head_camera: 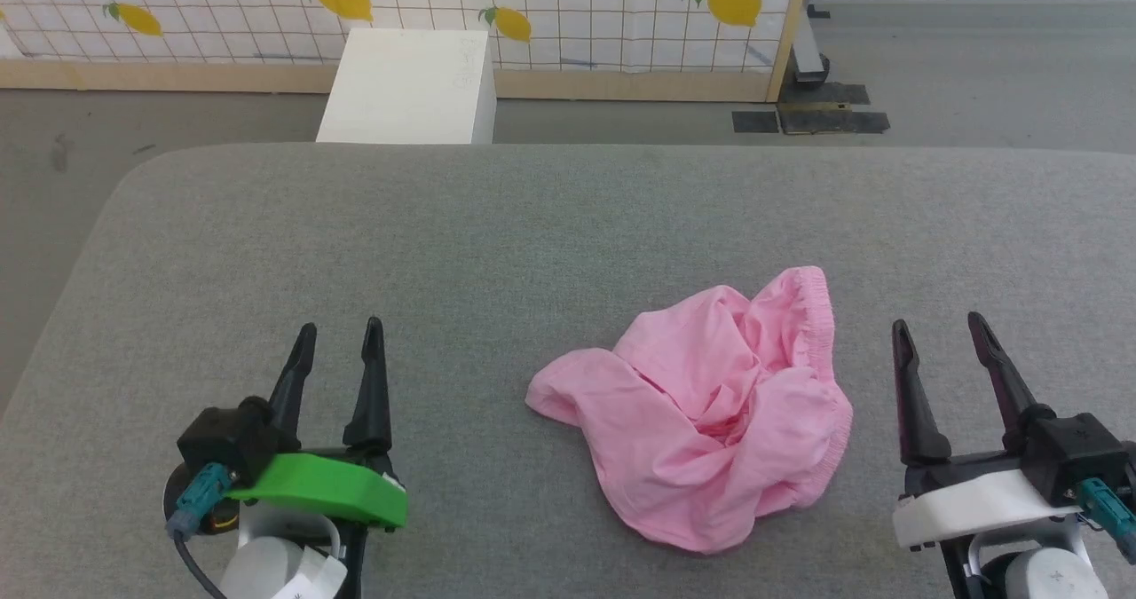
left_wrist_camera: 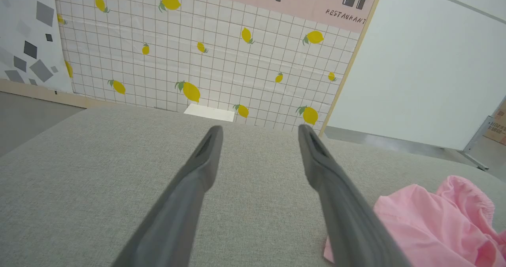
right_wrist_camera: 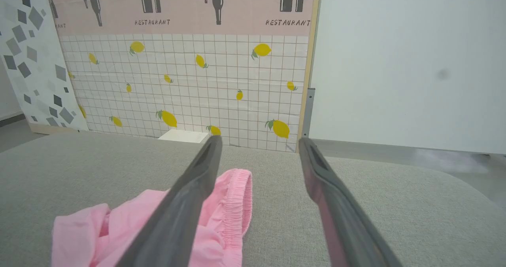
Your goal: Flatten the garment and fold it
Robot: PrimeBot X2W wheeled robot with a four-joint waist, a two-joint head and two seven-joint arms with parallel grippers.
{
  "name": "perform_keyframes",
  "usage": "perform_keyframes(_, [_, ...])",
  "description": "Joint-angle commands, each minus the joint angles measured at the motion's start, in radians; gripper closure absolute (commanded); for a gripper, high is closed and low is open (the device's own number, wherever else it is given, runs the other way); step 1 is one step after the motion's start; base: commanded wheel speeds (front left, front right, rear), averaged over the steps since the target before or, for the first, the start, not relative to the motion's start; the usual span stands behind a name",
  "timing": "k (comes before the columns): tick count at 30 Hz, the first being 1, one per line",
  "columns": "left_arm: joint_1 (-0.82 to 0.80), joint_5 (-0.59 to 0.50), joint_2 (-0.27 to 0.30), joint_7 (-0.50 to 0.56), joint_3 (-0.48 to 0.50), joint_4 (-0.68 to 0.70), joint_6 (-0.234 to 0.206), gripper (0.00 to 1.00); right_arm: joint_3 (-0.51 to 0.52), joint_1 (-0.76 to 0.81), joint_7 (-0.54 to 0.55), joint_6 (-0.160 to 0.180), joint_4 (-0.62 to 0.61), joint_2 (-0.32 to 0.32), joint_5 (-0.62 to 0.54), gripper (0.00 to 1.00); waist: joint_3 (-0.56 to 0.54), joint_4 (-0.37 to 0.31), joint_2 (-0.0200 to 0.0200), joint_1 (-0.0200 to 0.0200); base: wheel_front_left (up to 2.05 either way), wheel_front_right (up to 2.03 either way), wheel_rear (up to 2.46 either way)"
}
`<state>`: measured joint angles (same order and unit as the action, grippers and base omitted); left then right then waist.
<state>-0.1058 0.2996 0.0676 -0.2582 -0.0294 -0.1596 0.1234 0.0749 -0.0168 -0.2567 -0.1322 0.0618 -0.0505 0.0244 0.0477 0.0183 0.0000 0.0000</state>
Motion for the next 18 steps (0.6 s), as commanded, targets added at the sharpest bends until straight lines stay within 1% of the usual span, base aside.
perform_keyframes(1, [0.014,-0.004,-0.004,-0.004,0.004,-0.001,0.005,0.00,0.000,0.008,-0.005,0.002,0.004,0.000,0.002,0.00,0.001,-0.001,0.0000,0.0000,0.00,0.00,0.00])
perform_keyframes(15, [0.016,-0.016,-0.011,-0.004,0.002,-0.003,0.007,0.00,0.004,0.007,-0.005,0.002,0.007,0.000,0.011,0.00,-0.008,-0.005,0.0000,0.0000,0.00,0.00,0.00])
perform_keyframes(18, [-0.004,-0.011,-0.013,-0.004,-0.022,0.012,0.007,0.00,0.007,0.009,-0.005,0.002,0.004,0.000,0.014,0.00,-0.007,-0.003,0.0000,0.0000,0.00,0.00,0.00])
